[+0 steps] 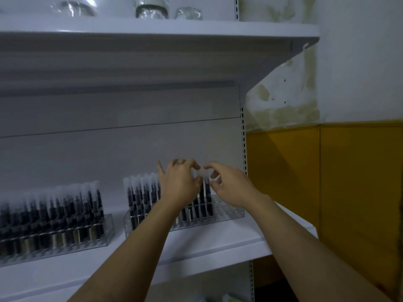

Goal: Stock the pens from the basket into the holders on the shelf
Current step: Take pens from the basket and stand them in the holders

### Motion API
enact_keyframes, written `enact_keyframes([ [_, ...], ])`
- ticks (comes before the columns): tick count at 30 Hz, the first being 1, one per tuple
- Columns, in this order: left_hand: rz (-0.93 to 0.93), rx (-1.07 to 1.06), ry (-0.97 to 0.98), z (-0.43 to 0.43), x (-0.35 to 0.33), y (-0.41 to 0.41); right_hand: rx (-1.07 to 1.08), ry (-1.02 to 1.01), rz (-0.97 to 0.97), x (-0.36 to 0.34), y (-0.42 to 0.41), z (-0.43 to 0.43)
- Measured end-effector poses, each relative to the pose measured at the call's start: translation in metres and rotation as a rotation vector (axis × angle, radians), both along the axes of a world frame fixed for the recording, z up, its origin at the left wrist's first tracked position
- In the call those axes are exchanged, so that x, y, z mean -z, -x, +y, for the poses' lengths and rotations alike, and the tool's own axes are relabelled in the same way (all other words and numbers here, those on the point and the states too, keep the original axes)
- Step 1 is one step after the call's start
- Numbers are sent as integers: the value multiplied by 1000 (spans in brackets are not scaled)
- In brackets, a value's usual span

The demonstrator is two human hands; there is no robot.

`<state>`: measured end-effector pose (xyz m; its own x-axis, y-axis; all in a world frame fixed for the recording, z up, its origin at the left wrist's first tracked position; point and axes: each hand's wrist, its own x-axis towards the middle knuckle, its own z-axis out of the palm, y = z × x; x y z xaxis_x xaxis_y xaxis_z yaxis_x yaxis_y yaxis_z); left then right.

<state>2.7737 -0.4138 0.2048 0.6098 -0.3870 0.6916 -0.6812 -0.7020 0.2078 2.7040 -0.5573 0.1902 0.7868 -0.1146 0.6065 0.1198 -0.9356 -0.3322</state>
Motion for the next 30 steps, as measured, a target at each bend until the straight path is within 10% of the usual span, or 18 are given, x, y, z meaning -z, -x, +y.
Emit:
enact_keyframes([
  [15, -288, 93, 8, 66, 38, 54, -3, -79, -140, 20, 61, 56],
  [30, -41, -6, -16, 210, 200, 121, -198, -135, -21, 181, 95, 186],
])
